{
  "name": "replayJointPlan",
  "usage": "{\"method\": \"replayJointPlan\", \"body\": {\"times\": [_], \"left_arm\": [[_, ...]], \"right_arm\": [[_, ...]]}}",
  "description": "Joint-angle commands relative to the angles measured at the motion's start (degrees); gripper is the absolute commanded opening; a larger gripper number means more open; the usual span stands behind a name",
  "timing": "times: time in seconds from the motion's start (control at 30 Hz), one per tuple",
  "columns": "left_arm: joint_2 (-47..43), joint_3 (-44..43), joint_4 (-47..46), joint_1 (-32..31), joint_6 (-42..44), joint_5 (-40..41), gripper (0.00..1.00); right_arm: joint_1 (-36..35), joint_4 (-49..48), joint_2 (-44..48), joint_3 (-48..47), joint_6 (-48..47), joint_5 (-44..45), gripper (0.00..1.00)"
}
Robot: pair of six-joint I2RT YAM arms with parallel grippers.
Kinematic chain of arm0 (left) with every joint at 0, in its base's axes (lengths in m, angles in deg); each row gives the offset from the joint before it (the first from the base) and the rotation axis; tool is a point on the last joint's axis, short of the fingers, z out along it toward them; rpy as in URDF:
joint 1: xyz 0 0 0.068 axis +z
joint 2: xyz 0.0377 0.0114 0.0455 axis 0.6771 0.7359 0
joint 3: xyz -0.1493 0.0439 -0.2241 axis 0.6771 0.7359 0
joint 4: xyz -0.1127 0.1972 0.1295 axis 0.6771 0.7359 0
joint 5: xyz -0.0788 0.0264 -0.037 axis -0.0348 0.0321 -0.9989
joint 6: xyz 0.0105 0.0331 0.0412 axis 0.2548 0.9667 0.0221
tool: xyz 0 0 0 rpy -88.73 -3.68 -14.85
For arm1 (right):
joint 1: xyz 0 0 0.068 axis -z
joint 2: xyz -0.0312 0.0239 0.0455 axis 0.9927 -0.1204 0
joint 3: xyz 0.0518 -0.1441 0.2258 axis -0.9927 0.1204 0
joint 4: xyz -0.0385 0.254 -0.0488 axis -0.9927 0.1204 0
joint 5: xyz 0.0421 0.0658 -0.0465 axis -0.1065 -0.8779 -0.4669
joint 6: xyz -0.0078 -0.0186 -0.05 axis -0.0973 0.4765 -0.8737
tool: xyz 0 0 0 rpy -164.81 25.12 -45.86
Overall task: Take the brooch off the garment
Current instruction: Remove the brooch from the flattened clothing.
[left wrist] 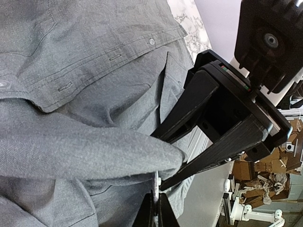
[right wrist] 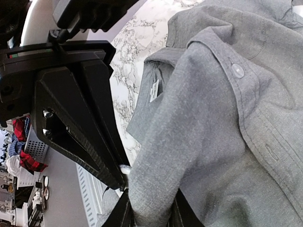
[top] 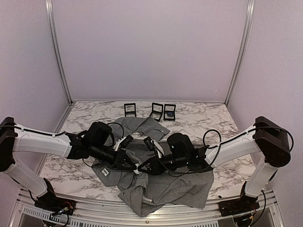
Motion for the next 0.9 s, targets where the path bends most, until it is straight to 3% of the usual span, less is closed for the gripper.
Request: {"method": "replayJointPlan", "body": {"times": [0.0,0.53,0.87], "left_arm": [[-2.7,-1.4,2.5,0.2,1.7,0.9,0.0],[-3.3,-3.9,9.4,0.4,4.4,6.6,0.0],[-4.1,-7.6,17.0,0.4,11.3,6.8,0.0]], "right_arm": [[0.1,5.6,0.5,-0.2,-1.2,2.3,0.24],[-1.4,8.5,1.0,-1.7,-2.6,3.0,0.29],[-2.1,12.8,4.3,-3.7,-5.1,3.3,0.47]]}}
